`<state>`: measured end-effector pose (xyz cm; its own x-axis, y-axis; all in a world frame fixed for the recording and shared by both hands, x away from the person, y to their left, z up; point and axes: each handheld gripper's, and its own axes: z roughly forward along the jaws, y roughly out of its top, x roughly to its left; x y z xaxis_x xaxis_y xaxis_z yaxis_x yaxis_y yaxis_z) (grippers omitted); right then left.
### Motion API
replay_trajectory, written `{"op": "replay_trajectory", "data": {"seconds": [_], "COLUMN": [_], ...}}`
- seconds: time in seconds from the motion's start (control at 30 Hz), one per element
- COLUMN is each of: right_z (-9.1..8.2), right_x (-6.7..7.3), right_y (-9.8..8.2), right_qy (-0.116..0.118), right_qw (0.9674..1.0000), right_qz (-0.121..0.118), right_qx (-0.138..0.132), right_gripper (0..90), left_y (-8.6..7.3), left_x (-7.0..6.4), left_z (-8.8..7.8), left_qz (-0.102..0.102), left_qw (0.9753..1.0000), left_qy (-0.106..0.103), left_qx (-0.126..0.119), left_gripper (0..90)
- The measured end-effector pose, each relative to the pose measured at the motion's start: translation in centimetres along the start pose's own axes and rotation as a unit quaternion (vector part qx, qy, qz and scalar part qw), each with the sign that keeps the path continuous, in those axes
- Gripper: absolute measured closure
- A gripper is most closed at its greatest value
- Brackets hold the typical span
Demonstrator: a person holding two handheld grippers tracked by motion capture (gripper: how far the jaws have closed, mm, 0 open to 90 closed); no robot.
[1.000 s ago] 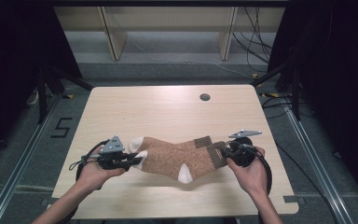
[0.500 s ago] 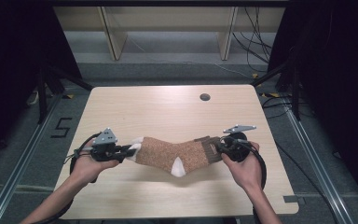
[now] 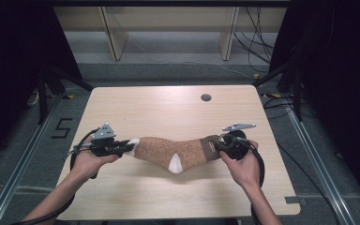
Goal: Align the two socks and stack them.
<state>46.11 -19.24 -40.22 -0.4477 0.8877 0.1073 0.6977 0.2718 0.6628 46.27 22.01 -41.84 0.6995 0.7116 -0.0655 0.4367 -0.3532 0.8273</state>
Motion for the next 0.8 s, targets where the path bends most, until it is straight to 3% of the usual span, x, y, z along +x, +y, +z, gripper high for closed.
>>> {"op": "replay_trajectory", "data": {"seconds": [0.13, 0.17, 0.23, 0.3, 0.37, 0.57, 0.6, 0.67, 0.7, 0.73, 0.8], "right_z": [0.3, 0.3, 0.5, 0.6, 0.8, 1.1, 1.0, 1.2, 1.2, 1.3, 1.5], "right_x": [0.3, 0.3, 0.4, 0.5, 0.5, 0.3, 0.2, 0.1, 0.3, 0.1, 0.0], "right_y": [0.3, 0.4, 0.6, 0.8, 1.0, 1.3, 1.4, 1.4, 1.4, 1.5, 1.5], "right_qy": [0.0, -0.005, -0.003, -0.004, -0.004, -0.002, -0.008, -0.002, -0.008, -0.009, -0.009], "right_qw": [1.0, 0.9999, 1.0, 1.0, 1.0, 0.9999, 1.0, 1.0, 0.9998, 1.0, 1.0], "right_qz": [-0.004, -0.009, -0.002, -0.005, 0.001, 0.007, -0.001, 0.002, 0.017, 0.003, 0.002], "right_qx": [-0.003, -0.01, -0.007, -0.007, -0.002, -0.007, -0.005, -0.004, 0.001, -0.002, -0.001], "right_gripper": [83.6, 83.6, 83.6, 83.6, 83.6, 83.6, 83.6, 83.6, 83.6, 83.6, 83.6], "left_y": [0.1, 0.1, 0.1, 0.2, 0.2, 0.5, 0.5, 0.5, 0.5, 0.6, 0.6], "left_x": [0.4, 0.7, 0.8, 1.3, 1.4, 1.9, 1.9, 1.9, 2.1, 2.2, 2.2], "left_z": [0.1, 0.1, 0.2, 0.3, 0.6, 1.1, 1.2, 1.5, 1.5, 1.5, 1.7], "left_qz": [-0.009, -0.002, -0.013, -0.007, -0.019, -0.015, -0.017, -0.026, -0.018, -0.019, -0.021], "left_qw": [1.0, 1.0, 0.9999, 1.0, 0.9998, 0.9998, 0.9998, 0.9996, 0.9997, 0.9997, 0.9997], "left_qy": [0.0, 0.002, 0.005, 0.003, 0.007, 0.008, 0.01, 0.013, 0.013, 0.01, 0.013], "left_qx": [-0.005, 0.001, -0.009, 0.001, -0.004, 0.006, 0.004, -0.002, 0.006, 0.009, 0.008], "left_gripper": [77.5, 77.5, 77.5, 77.5, 77.5, 77.5, 77.5, 77.4, 77.4, 77.5, 77.4]}}
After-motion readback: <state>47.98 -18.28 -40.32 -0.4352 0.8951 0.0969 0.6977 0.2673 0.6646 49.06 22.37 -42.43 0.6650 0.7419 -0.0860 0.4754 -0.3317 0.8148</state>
